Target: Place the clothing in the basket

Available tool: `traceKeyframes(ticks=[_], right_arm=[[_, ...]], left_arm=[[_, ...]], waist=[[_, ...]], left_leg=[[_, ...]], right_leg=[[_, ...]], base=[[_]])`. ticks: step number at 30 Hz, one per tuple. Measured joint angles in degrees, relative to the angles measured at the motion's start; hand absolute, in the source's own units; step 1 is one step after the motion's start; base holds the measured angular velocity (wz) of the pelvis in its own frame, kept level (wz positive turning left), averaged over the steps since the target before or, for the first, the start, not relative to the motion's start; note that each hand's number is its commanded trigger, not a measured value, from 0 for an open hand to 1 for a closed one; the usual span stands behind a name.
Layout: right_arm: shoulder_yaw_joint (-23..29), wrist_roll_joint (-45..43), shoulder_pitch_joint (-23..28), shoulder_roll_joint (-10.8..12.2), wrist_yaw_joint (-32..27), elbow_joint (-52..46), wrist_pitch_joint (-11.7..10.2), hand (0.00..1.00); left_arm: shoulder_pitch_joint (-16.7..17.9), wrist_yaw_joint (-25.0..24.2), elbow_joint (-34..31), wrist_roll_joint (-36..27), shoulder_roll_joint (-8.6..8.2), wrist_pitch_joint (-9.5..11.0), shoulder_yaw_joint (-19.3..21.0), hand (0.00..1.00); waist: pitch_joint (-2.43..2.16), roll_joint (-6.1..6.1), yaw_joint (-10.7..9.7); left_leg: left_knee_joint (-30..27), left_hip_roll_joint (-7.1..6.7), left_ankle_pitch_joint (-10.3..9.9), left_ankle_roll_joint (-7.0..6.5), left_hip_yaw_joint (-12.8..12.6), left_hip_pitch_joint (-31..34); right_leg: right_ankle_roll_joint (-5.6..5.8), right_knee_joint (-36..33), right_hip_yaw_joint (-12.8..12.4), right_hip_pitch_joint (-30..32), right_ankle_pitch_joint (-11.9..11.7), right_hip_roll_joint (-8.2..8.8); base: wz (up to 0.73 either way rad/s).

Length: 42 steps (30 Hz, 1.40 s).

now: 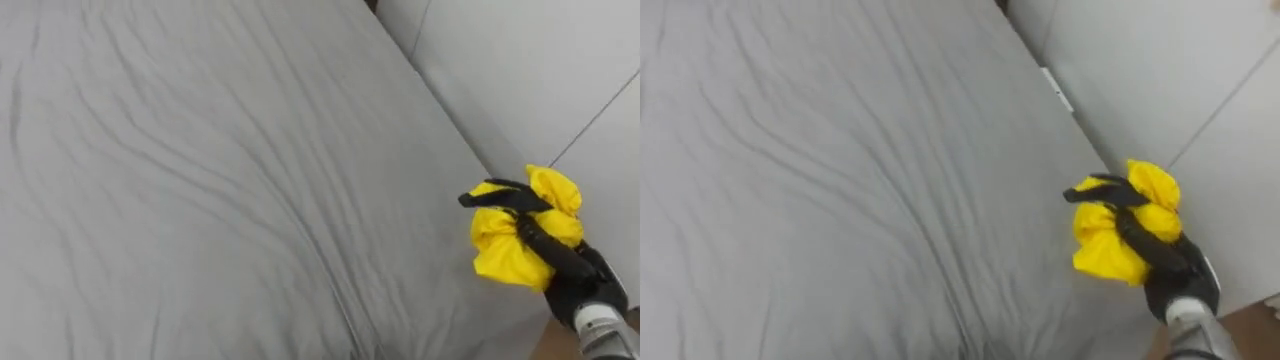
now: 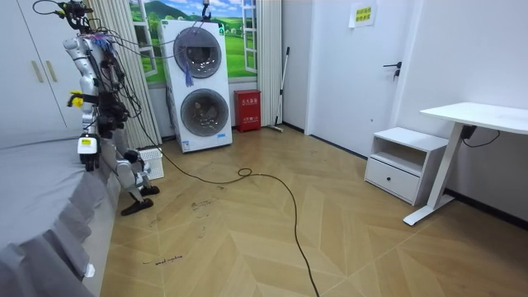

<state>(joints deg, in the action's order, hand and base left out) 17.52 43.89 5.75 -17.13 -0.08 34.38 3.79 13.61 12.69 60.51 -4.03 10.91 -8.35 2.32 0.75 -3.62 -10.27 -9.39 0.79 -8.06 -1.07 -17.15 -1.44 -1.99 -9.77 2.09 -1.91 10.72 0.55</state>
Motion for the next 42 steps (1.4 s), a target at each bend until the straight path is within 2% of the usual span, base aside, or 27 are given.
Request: traceKeyframes(ticks=[3,5,9,12,13,15,17,20,26,27,28,32,35,42], right_arm=[[0.1,-1.7,0.1,0.0,-0.2,3.6,0.0,1.00],[0.1,-1.6,0.1,-0.1,-0.4,6.2,0.0,1.00],[0.0,-1.2,-0.8,-0.2,-0.5,9.1,0.0,1.00],[0.0,-1.4,-2.5,-0.9,-0.7,11.1,0.0,1.00],[0.2,-1.4,-3.4,-1.5,-1.0,11.7,-0.1,1.00],[1.6,-3.4,-5.6,-1.7,-2.1,12.4,-0.4,1.00],[1.6,-3.5,-6.7,-2.3,-2.4,12.7,-0.8,1.00],[1.6,-3.6,-8.8,-3.0,-2.5,16.2,-1.3,1.00],[2.0,-2.9,-13.2,-5.0,-5.3,26.1,-2.2,1.00],[1.9,-2.8,-13.5,-5.0,-5.6,26.5,-2.5,0.64],[1.8,-2.3,-14.0,-5.0,-6.2,27.6,-3.0,0.00],[1.3,1.5,-16.1,-5.1,-7.4,31.3,-4.3,0.00],[-0.7,3.6,-16.3,-5.1,-7.3,32.7,-5.1,0.00],[-1.7,3.9,-16.8,-5.1,-7.2,34.8,-5.7,0.00]], left_arm=[[0.5,0.2,0.0,0.1,0.13,-0.7,0.0,0.00],[0.6,0.3,0.1,0.2,0.15,-0.9,-0.1,0.00],[0.6,0.1,0.3,-0.2,0.12,-0.9,-0.8,0.00],[0.1,-0.5,0.3,-0.4,0.51,-0.9,-2.7,0.00],[-0.3,-1.3,0.4,-0.4,0.55,-0.9,-2.8,0.00],[-0.7,-2.4,0.4,-0.5,0.71,-0.9,-3.4,0.00],[-2.3,-2.9,1.7,-1.3,0.78,-0.9,-4.3,0.00],[-4.2,-3.1,4.1,-3.3,1.04,-0.9,-4.8,0.00],[-5.4,-3.3,3.7,-5.5,1.61,-0.8,-4.7,0.00],[-5.6,-3.3,3.7,-5.6,1.64,-0.8,-4.9,0.00],[-6.2,-3.3,3.7,-6.7,1.80,-0.8,-5.5,0.00],[-7.7,-3.3,4.2,-9.1,2.60,1.0,-9.5,0.00],[-8.3,-3.3,4.8,-10.6,2.89,2.2,-11.1,0.00],[-8.6,-3.3,4.7,-12.1,3.13,2.5,-11.8,0.00]], waist=[[0.05,0.55,-1.0],[0.41,1.11,-1.2],[0.30,1.99,-1.6],[0.14,3.62,-2.2],[0.28,4.56,-2.2],[0.09,6.31,-2.4],[0.27,7.31,-2.8],[0.22,7.64,-2.8],[0.31,8.18,-3.0],[0.35,8.24,-2.9],[0.41,8.49,-2.7],[0.62,9.12,-1.6],[0.69,9.06,-0.7],[0.80,8.93,-0.5]], left_leg=[[0.0,0.71,-0.9,0.01,-0.8,-0.2],[-0.1,1.09,-0.9,0.02,-1.6,0.1],[-0.4,1.52,-0.9,0.01,-3.0,1.9],[-1.8,1.83,-1.0,-0.27,-3.6,5.5],[-2.3,1.90,-1.1,-0.44,-4.2,6.8],[-2.8,1.87,-1.3,-0.68,-4.9,9.1],[-3.3,1.78,-1.2,-0.84,-5.0,11.2],[-3.4,1.88,-1.1,-0.99,-6.3,12.9],[-5.2,1.79,-1.1,-1.08,-6.3,17.8],[-5.4,1.79,-1.0,-1.09,-6.3,18.3],[-5.6,1.74,-0.9,-1.26,-6.4,19.2],[-6.3,1.40,-0.6,-1.67,-6.5,22.2],[-6.4,1.27,-0.4,-1.64,-6.5,22.8],[-6.3,1.13,-0.3,-1.64,-6.3,23.3]], right_leg=[[-0.02,-0.1,-0.9,0.3,-0.3,-0.74],[-0.11,-0.2,-2.1,1.0,-0.8,-1.09],[-0.13,-1.1,-3.4,3.7,-1.2,-1.43],[-0.22,-1.4,-3.8,7.1,-2.3,-1.66],[-0.20,-2.4,-4.1,8.9,-2.3,-1.69],[-0.01,-4.2,-5.3,12.3,-2.2,-1.68],[0.14,-5.5,-5.5,14.9,-2.1,-1.61],[0.13,-7.1,-6.6,17.7,-1.9,-1.49],[0.02,-10.9,-6.7,23.9,-0.9,-1.09],[-0.02,-11.2,-6.7,24.5,-0.9,-1.07],[-0.07,-12.0,-6.8,25.7,-0.8,-1.04],[-0.12,-14.6,-7.0,29.3,-0.2,-0.63],[-0.17,-15.1,-7.2,30.2,0.2,-0.62],[0.01,-15.0,-7.4,30.9,0.6,-0.60]], base=[[-0.24],[-0.25],[-0.20],[-0.17],[-0.18],[-0.25],[-0.14],[-0.18],[-0.02],[0.00],[0.00],[0.01],[-0.01],[0.02]])
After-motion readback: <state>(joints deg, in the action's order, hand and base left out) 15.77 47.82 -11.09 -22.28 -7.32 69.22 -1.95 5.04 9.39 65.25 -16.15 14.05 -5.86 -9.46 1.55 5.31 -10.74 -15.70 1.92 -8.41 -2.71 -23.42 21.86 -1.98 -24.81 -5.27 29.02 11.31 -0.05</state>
